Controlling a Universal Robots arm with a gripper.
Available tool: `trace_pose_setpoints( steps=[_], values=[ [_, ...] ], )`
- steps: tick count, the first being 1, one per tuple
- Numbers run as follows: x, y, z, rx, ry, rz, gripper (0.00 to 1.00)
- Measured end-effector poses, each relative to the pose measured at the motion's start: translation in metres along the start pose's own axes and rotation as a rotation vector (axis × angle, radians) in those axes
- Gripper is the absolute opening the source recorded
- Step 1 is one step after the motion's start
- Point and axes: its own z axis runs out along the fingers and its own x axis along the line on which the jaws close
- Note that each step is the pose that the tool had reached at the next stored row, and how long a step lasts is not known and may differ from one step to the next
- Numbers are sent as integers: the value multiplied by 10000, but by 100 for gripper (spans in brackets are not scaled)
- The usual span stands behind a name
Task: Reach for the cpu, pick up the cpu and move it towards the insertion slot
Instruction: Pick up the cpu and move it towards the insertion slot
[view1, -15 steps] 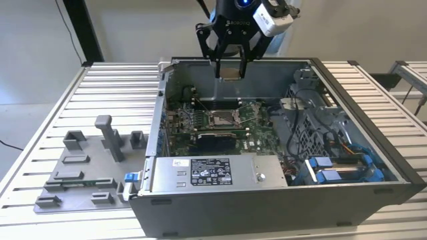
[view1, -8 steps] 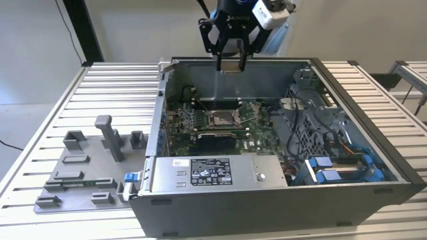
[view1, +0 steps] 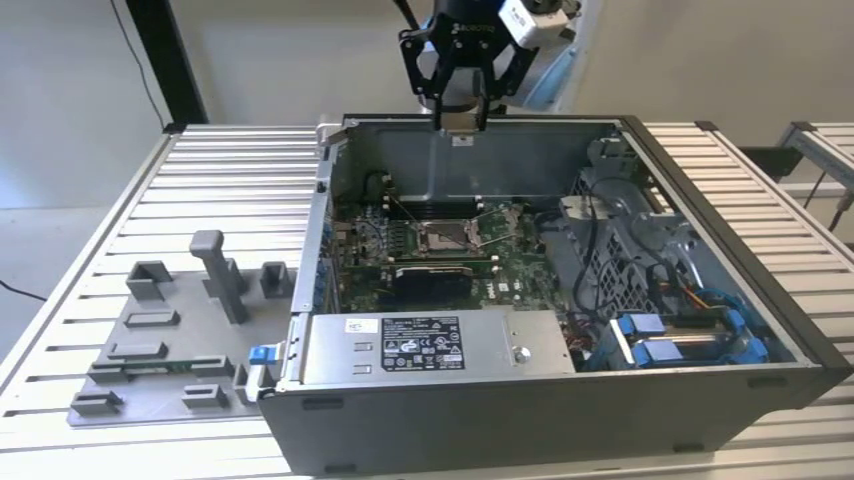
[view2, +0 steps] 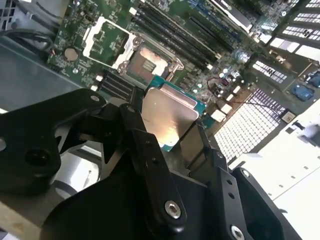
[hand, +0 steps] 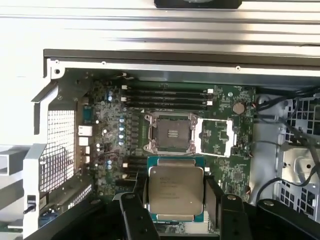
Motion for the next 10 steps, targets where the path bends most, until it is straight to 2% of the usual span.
trace_pose_setpoints(
  steps=[10],
  values=[
    [-1,87,9,-3,-3,243,0]
  ],
)
